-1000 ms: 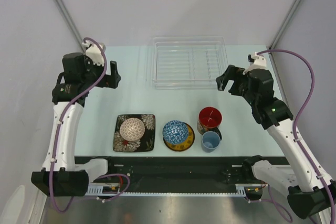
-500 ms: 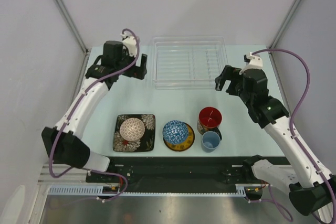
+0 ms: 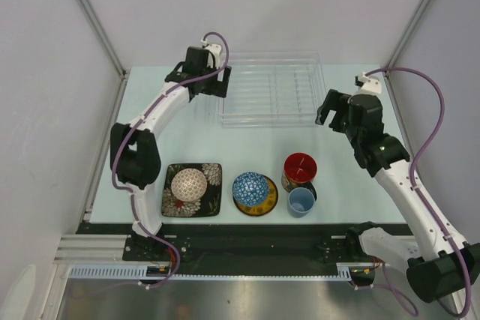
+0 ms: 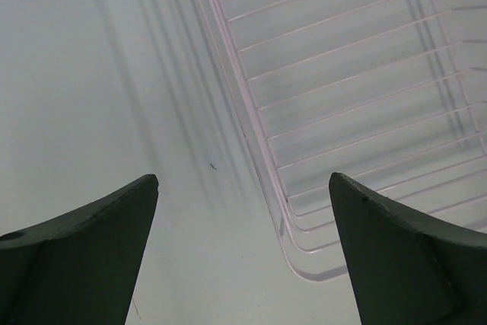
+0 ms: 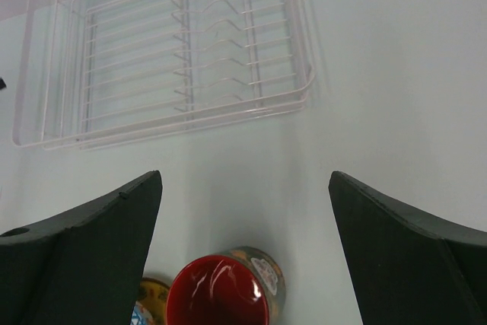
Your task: Load the mixed dishes into the dish rack
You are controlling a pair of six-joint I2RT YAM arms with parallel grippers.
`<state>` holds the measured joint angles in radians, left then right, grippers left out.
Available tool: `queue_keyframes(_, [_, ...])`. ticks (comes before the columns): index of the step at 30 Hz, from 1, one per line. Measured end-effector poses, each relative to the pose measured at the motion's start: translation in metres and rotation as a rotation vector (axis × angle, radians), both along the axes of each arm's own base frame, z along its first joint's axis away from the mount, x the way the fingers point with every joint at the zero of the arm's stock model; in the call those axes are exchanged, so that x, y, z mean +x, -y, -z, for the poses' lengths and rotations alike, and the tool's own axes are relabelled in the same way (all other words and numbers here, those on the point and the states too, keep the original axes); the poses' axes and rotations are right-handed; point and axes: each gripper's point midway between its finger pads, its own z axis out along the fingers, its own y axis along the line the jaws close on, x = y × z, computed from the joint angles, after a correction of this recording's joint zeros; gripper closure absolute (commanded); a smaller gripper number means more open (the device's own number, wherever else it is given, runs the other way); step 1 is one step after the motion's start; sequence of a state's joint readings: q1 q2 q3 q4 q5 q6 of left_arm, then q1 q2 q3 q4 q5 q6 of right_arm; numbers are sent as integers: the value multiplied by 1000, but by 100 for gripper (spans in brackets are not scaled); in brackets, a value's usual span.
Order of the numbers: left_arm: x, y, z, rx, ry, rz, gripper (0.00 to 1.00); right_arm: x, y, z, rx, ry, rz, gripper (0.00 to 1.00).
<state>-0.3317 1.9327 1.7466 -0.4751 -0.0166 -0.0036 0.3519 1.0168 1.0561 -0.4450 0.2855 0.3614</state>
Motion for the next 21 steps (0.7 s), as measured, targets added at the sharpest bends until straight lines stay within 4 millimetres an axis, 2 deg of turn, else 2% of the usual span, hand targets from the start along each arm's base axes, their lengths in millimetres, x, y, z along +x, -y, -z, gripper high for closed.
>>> queue_keyframes(4, [5, 1, 27, 18, -43, -4, 0, 13, 24, 3, 8, 1, 73, 6])
queue_keyframes(10, [10, 2, 36, 15, -34, -5, 7, 40, 52, 18, 14, -22, 150, 8])
queue_keyframes(14, [9, 2, 46, 16, -36, -4, 12, 67, 54, 37, 1, -69, 159, 8])
queue_keyframes(21, [-7, -4, 81, 45, -101, -1, 14, 112, 47, 75, -22, -150, 142, 10])
